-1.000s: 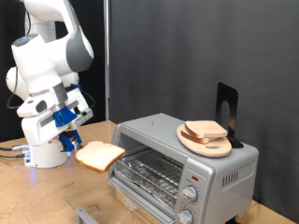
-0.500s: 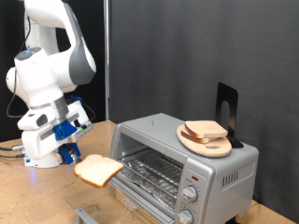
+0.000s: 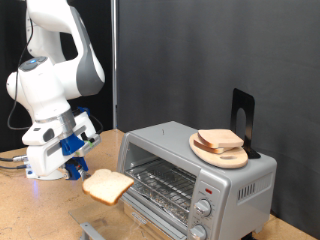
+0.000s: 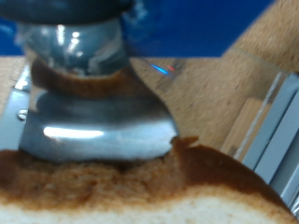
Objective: Make a piece of toast with the oven
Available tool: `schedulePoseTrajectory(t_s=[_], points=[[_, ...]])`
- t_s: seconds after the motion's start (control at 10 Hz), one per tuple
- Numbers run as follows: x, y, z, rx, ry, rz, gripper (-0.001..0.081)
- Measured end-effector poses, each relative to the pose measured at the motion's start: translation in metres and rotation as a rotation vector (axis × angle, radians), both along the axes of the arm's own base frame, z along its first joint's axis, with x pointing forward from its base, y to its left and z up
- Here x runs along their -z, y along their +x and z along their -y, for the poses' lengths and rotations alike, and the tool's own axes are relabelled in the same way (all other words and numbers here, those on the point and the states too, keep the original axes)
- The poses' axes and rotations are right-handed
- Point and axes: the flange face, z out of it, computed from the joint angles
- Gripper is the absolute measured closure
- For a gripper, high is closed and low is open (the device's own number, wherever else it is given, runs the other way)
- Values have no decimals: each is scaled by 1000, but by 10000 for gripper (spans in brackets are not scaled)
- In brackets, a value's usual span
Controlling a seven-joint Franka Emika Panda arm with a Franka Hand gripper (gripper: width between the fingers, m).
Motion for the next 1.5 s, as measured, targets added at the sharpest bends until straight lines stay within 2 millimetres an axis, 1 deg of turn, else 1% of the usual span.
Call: schedulePoseTrajectory(t_s=[0.2, 0.3, 0.5, 0.6, 0.7, 0.8, 1.0, 1.3, 1.5], points=[[-2, 7, -1, -126, -2, 7, 415], [-3, 13, 1, -179, -7, 25, 415], [-6, 24, 4, -338, -4, 38, 415], [-4, 30, 5, -390, 0, 31, 415], [-3, 30, 5, -381, 3, 31, 415], [-1, 29, 4, -417, 2, 43, 415], [-3, 34, 5, -510, -39, 96, 415], [-4, 52, -1, -656, -105, 114, 415], [-4, 65, -8, -708, -122, 113, 415]])
